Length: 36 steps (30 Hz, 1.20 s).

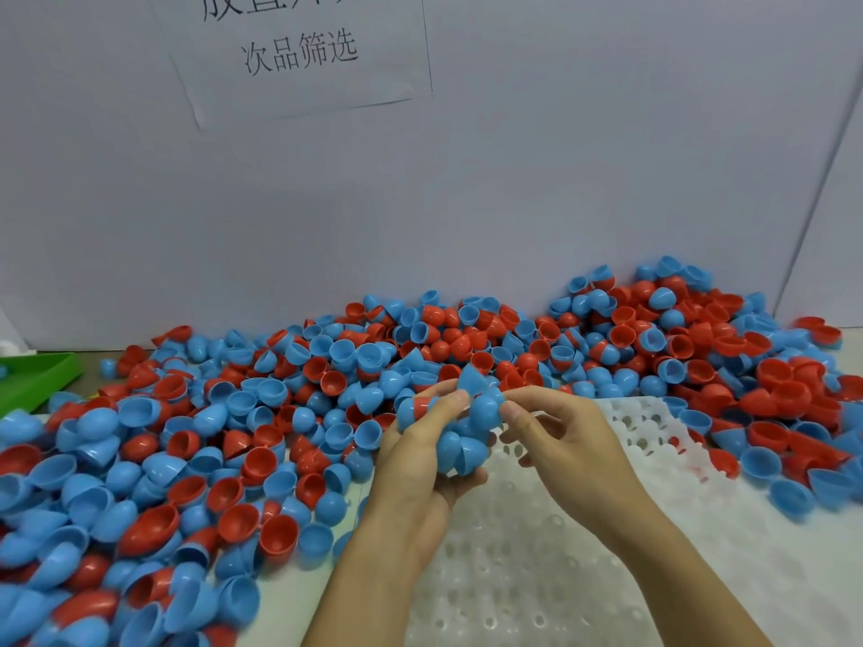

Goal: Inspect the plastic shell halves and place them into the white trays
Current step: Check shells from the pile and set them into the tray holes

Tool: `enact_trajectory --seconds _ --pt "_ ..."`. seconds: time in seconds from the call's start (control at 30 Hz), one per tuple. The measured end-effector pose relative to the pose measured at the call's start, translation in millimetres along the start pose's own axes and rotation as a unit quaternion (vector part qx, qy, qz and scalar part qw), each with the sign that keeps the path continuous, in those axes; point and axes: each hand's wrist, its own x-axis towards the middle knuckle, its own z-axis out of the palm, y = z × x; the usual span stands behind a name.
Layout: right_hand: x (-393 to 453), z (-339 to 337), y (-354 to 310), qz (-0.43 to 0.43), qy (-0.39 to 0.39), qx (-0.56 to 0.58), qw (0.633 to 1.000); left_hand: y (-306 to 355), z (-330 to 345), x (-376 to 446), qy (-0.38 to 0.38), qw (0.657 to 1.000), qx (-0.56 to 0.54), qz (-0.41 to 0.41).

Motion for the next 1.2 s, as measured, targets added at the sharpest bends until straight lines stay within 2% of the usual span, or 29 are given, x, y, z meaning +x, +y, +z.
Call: enact_trajectory --seconds 0.13,0.43,0.67,0.73,0.87,1.07,1.2 --pt "1 -2 2 0.006 0.013 -0.006 1.000 3 -4 -1 -0.029 0.999 0.005 -0.023" --pt "-2 -10 -3 0.002 -0.043 0.003 0.999 7 -6 -2 -0.055 0.997 -0.012 -0.045" --pt "-1 -9 -2 -0.031 0.003 -0.040 0.999 7 -5 -4 -0.062 0.997 -0.006 -0.053" --pt "-1 -8 -1 -0.026 0.016 -0.020 0.999 7 -5 -4 -0.070 0.996 0.007 -0.055" --pt "0 -9 0 -0.029 0.005 -0.043 0.999 8 -5 -5 -0.088 0.994 0.034 -0.061" --pt "2 -10 0 -0.002 0.039 -0.023 0.999 13 -7 -6 -0.058 0.997 -0.014 -0.047" --pt "1 -12 1 0.043 0.048 0.005 0.998 28 -21 -3 0.013 0.997 -0.074 -0.010"
